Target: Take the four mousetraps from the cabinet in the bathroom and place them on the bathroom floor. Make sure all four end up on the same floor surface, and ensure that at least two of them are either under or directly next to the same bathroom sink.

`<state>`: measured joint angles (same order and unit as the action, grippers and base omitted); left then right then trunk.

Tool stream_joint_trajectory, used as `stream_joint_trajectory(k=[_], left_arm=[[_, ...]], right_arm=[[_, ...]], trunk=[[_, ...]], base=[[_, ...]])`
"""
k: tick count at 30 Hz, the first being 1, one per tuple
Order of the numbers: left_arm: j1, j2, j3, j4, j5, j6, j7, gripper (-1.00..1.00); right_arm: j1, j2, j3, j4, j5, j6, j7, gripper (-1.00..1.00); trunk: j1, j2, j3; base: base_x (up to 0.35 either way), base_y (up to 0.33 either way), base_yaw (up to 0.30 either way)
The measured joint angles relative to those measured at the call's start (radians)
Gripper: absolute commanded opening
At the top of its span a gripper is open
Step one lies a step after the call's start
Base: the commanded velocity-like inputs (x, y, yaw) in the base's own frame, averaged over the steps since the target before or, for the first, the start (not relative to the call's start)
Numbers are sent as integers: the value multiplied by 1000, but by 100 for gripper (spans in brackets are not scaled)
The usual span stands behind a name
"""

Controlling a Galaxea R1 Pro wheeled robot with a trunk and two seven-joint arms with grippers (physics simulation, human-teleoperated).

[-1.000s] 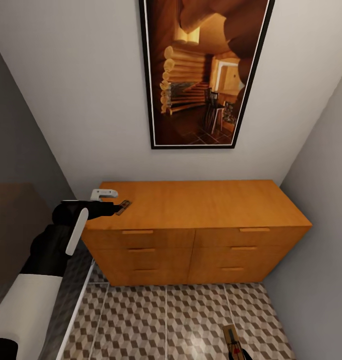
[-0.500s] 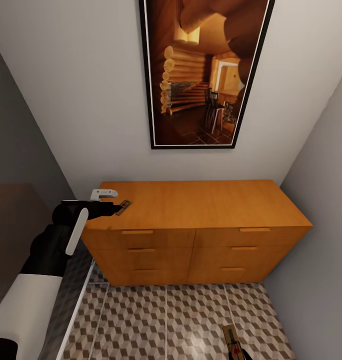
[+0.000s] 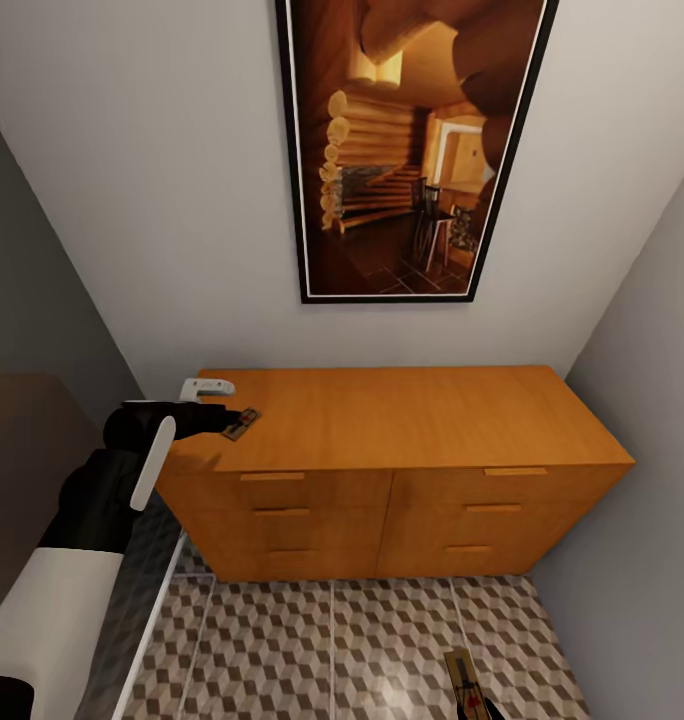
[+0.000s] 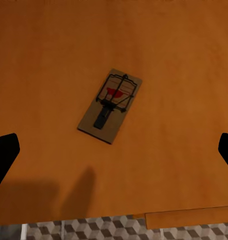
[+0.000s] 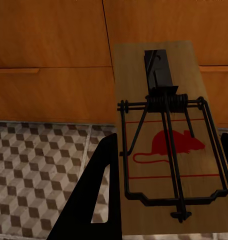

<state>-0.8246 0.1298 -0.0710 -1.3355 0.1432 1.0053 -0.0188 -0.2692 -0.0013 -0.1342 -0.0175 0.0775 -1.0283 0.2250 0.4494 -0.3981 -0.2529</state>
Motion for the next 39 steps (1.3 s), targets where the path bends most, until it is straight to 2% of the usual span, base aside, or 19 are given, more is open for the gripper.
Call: stream_joint_trajectory(k=[16, 34, 39], left_arm=[[0, 1, 0, 1, 0, 0, 0, 100], [0, 1, 0, 1, 0, 0, 0, 100], [0, 1, 0, 12, 0, 0, 0, 100]], right_arm=[[0, 2, 0, 0, 0, 0, 1, -100], [0, 3, 0, 0, 0, 0, 0, -100], [0, 3, 0, 0, 0, 0, 1, -100]], trunk=[[0, 0, 0], [0, 0, -11], [0, 0, -11]], base=[[2, 0, 0], [0, 0, 0], [139, 0, 0]])
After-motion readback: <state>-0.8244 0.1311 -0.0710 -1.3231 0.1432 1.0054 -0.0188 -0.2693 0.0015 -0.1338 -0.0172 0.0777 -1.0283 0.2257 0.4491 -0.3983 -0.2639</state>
